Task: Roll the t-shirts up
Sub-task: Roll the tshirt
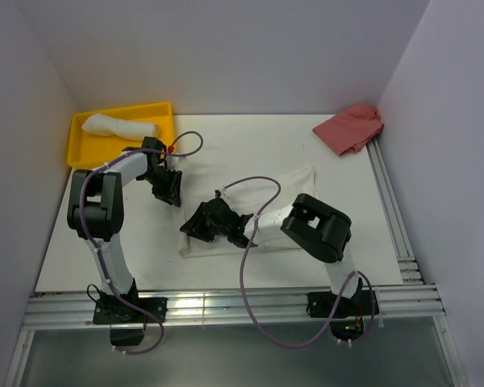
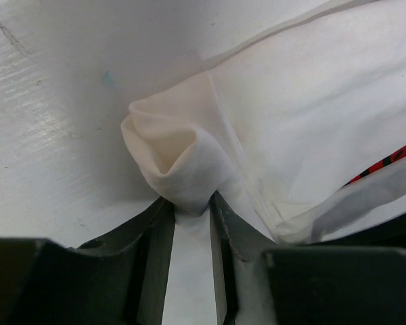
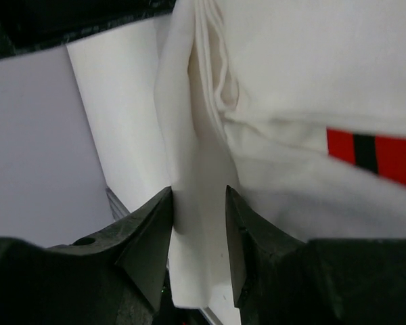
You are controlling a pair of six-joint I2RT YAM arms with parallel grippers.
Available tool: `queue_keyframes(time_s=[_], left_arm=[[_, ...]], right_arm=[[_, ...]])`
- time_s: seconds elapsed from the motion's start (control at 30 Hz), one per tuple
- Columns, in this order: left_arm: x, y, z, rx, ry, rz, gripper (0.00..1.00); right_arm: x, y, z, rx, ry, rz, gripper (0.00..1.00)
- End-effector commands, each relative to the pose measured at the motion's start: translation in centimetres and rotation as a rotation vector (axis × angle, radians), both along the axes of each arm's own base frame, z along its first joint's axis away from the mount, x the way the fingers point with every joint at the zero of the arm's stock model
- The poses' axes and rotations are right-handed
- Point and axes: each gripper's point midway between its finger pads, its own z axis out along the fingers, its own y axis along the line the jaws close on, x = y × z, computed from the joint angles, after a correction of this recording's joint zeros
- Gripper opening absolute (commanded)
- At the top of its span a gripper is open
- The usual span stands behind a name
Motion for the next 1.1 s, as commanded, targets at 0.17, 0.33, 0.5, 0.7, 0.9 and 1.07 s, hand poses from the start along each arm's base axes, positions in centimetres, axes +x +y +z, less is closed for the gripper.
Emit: queue_keyframes(time_s=[0.17,0.33,0.5,0.7,0.9,1.07], left_arm=[[1.1,0.7,-1.0,0.083,-0.039,-0.007,0.33],[1.1,0.4,-0.7,0.087,-0.047,-0.013,0.34],[1.2,0.2,-0.3,0.084,-0.053,-0.014,0.34],[1.2,0.1,-0.2,0.088,-0.055,-0.018,0.34],[1.3,0.0,-0.1,0.101,-0.058,-0.021,0.34],[1.2,-0.1,-0.2,0.109,-0.055,-0.027,0.33]], right_arm=[[-2.9,-0.4,1.6,-0.045,-0.038,0.025,0.31],[-4.3,-0.2,0.8,-0.079,-0.020,0.041,0.11],[-5.3,-0.3,-0.1,-0.175,-0.015,0.045,0.11],[-6.9,-0.6,-1.8,-0.310,-0.009,0.079,0.13],[-7.9,-0.4,-2.2,-0.333,-0.018,0.096,0.21],[-9.2,-0.8,-3.1,-0.379,-0.005,0.119,0.23]])
